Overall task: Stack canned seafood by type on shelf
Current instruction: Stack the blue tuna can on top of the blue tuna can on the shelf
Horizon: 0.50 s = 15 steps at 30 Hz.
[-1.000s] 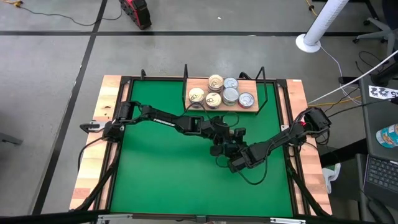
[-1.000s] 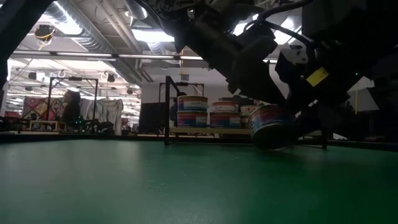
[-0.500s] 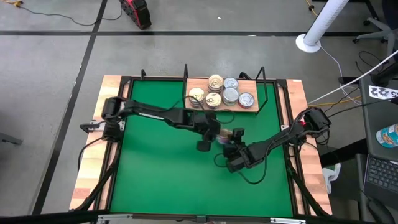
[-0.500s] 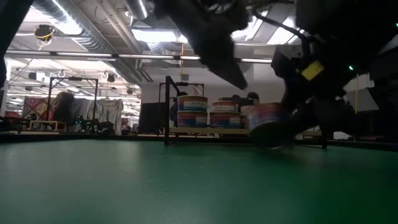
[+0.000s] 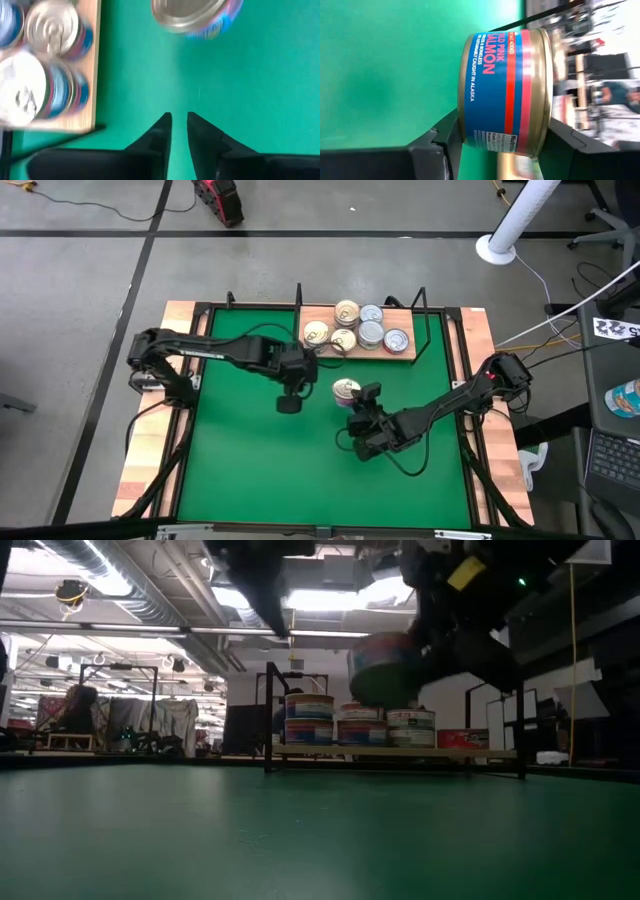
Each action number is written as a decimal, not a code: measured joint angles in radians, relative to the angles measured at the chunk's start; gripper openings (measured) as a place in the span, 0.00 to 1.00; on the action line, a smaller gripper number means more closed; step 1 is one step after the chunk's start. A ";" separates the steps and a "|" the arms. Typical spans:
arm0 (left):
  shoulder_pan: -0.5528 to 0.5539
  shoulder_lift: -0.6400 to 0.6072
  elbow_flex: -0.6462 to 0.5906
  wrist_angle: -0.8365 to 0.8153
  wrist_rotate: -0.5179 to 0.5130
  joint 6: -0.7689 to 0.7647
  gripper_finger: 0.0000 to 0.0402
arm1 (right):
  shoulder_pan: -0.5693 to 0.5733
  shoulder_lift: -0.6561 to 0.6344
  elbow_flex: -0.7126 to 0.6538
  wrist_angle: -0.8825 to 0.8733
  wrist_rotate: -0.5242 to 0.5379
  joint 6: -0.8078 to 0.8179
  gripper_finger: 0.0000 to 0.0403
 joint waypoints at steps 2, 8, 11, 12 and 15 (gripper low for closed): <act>-0.003 -0.021 -0.001 -0.050 -0.006 -0.020 0.10 | -0.004 0.000 0.014 0.002 0.043 -0.041 0.46; -0.031 -0.070 -0.075 -0.049 -0.010 -0.036 0.01 | -0.079 0.000 0.038 0.004 0.088 -0.125 0.46; -0.046 -0.093 -0.125 -0.026 -0.012 -0.061 0.01 | -0.144 0.000 0.039 0.006 0.089 -0.179 0.46; -0.049 -0.099 -0.144 -0.015 -0.012 -0.067 0.02 | -0.167 0.000 0.039 0.005 0.089 -0.196 0.47; -0.060 -0.103 -0.190 0.019 -0.015 -0.082 0.02 | -0.236 0.000 0.039 0.012 0.087 -0.247 0.47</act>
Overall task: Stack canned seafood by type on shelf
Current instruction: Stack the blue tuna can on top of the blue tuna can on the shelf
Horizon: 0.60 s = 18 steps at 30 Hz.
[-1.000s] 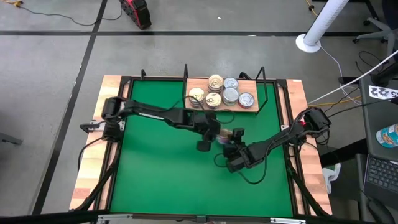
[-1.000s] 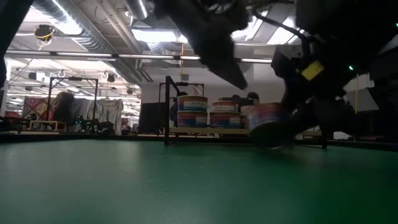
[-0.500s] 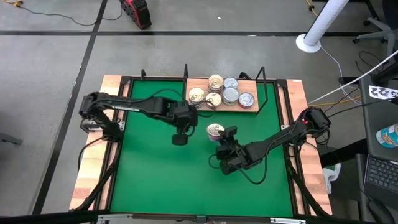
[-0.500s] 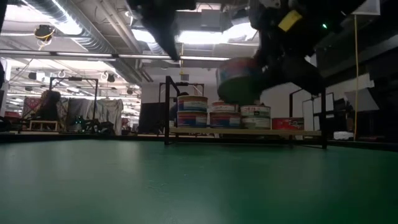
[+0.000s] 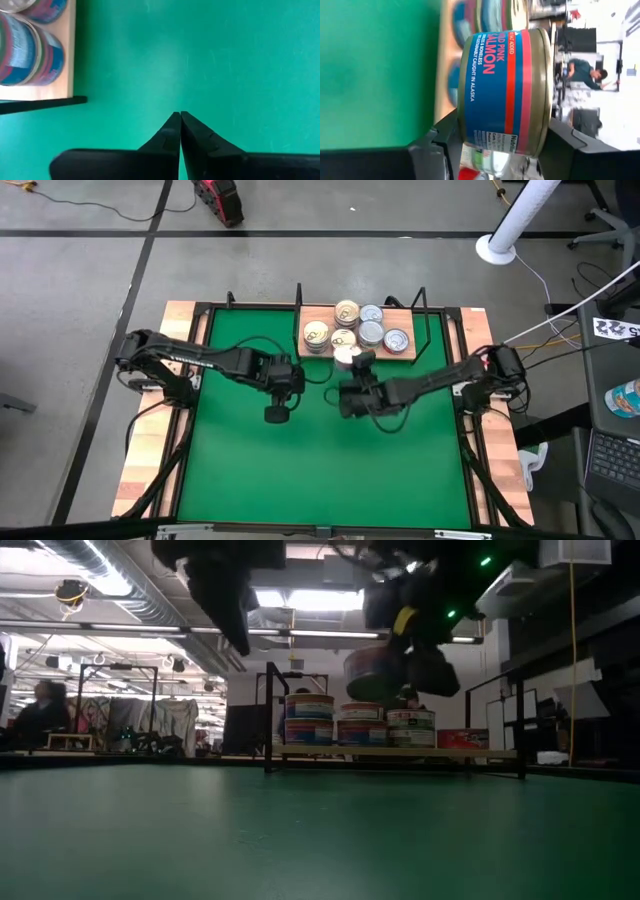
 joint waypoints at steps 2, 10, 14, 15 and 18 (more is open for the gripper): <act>-0.007 -0.001 -0.028 0.026 0.000 -0.002 0.01 | -0.043 0.000 0.000 0.011 -0.001 -0.037 0.47; -0.020 -0.001 -0.127 0.150 0.000 -0.002 0.00 | -0.173 0.000 0.000 0.125 -0.105 -0.196 0.47; -0.022 -0.001 -0.145 0.185 -0.001 -0.002 0.01 | -0.218 0.000 0.000 0.175 -0.115 -0.250 0.47; -0.022 -0.001 -0.149 0.190 -0.001 -0.002 0.01 | -0.228 0.000 0.000 0.182 -0.117 -0.264 0.47; -0.022 0.000 -0.151 0.198 -0.001 -0.002 0.00 | -0.253 0.000 0.000 0.181 -0.167 -0.277 0.47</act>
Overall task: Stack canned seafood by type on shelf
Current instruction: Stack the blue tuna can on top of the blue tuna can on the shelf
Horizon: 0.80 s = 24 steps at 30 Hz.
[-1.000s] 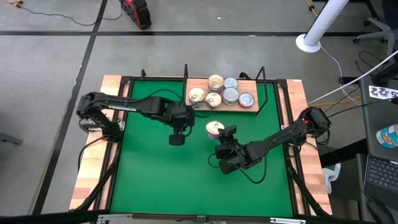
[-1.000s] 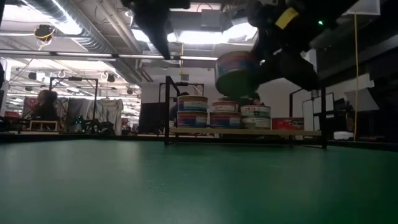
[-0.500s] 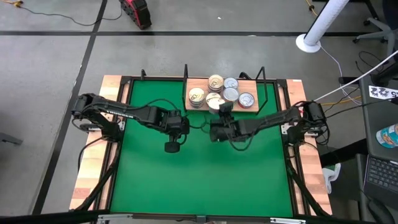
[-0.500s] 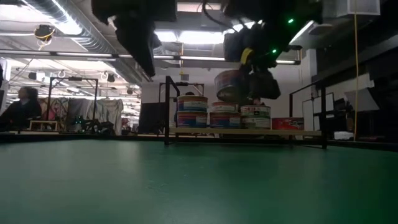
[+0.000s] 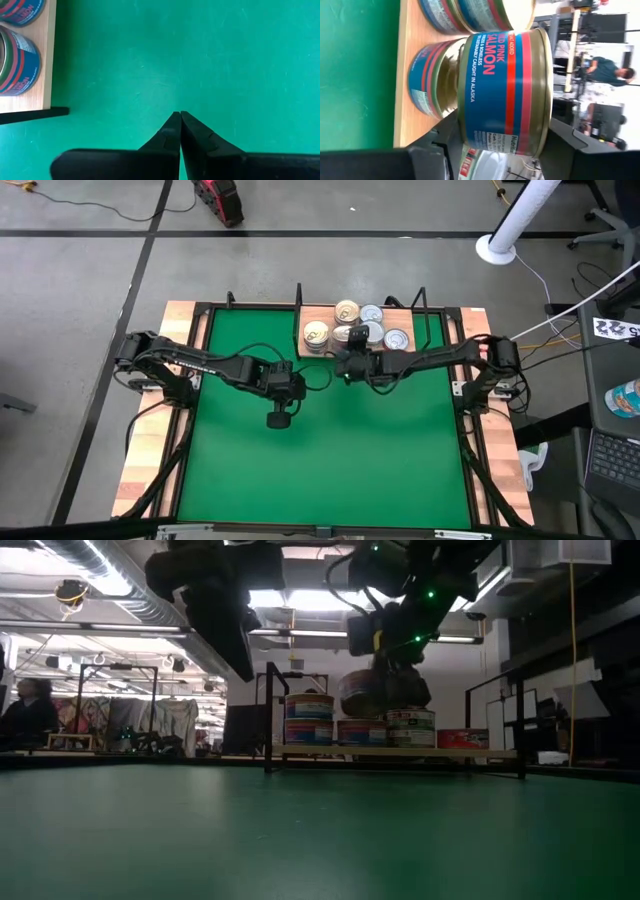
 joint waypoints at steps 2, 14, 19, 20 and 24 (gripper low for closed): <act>0.000 0.000 0.000 0.000 0.000 0.000 0.00 | -0.014 0.000 0.000 -0.001 -0.026 -0.001 0.47; -0.016 0.000 0.000 0.050 0.001 0.011 0.01 | -0.070 0.000 0.000 0.004 -0.090 -0.002 0.47; -0.024 0.000 0.000 0.050 0.001 0.016 0.01 | -0.087 -0.003 0.000 0.011 -0.137 -0.002 0.47; -0.027 0.000 0.000 0.049 0.001 0.016 0.01 | -0.088 -0.003 0.000 0.011 -0.138 -0.002 0.47; -0.032 0.000 0.000 0.048 0.002 0.028 0.01 | -0.088 -0.003 0.000 0.024 -0.148 -0.002 0.47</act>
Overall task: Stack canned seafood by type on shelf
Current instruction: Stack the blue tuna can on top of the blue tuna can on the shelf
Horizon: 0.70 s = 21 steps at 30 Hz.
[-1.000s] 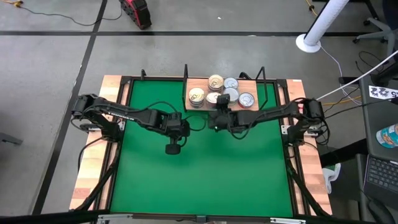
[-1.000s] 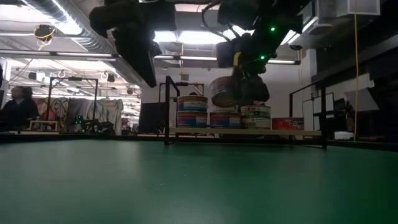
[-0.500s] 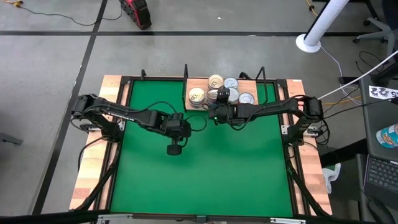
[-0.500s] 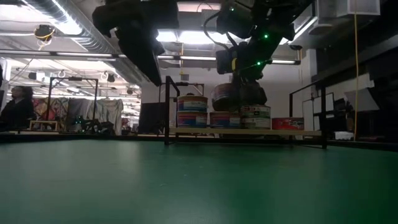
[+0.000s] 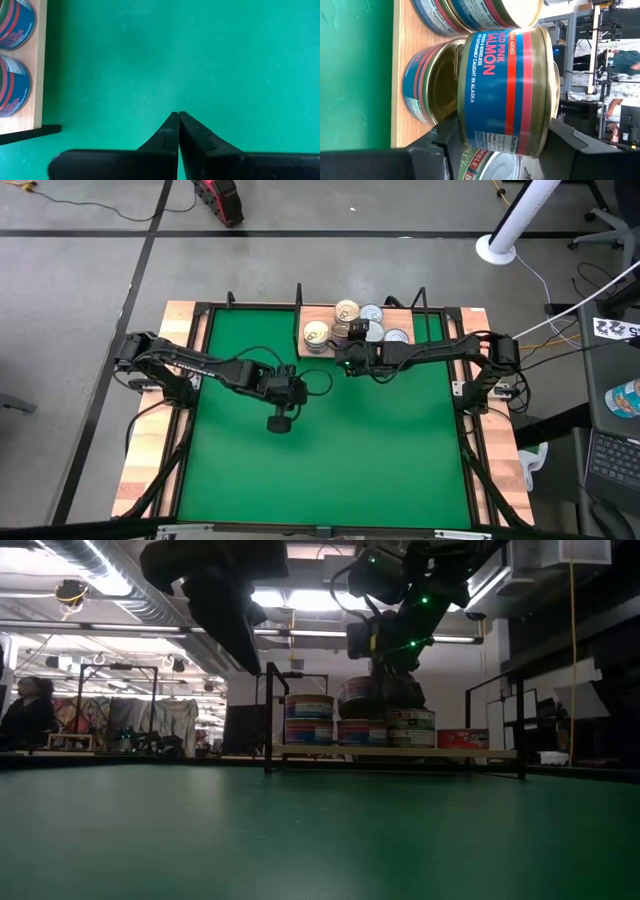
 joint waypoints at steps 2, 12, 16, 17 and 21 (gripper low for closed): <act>-0.001 0.000 0.000 0.000 0.000 0.000 0.00 | 0.000 0.000 0.000 0.001 -0.002 0.000 0.47; -0.001 0.000 0.000 -0.001 0.001 0.000 0.01 | 0.000 0.002 0.000 -0.004 -0.019 0.000 0.65; 0.000 0.000 0.000 -0.001 0.001 0.000 0.01 | 0.001 0.002 0.000 -0.003 -0.017 0.000 0.73; 0.000 0.000 0.000 -0.002 0.001 0.000 0.01 | 0.001 0.002 0.000 -0.003 -0.015 0.000 0.75; 0.000 0.000 0.000 -0.002 0.001 0.000 0.01 | 0.001 0.002 0.000 -0.003 -0.014 0.000 0.77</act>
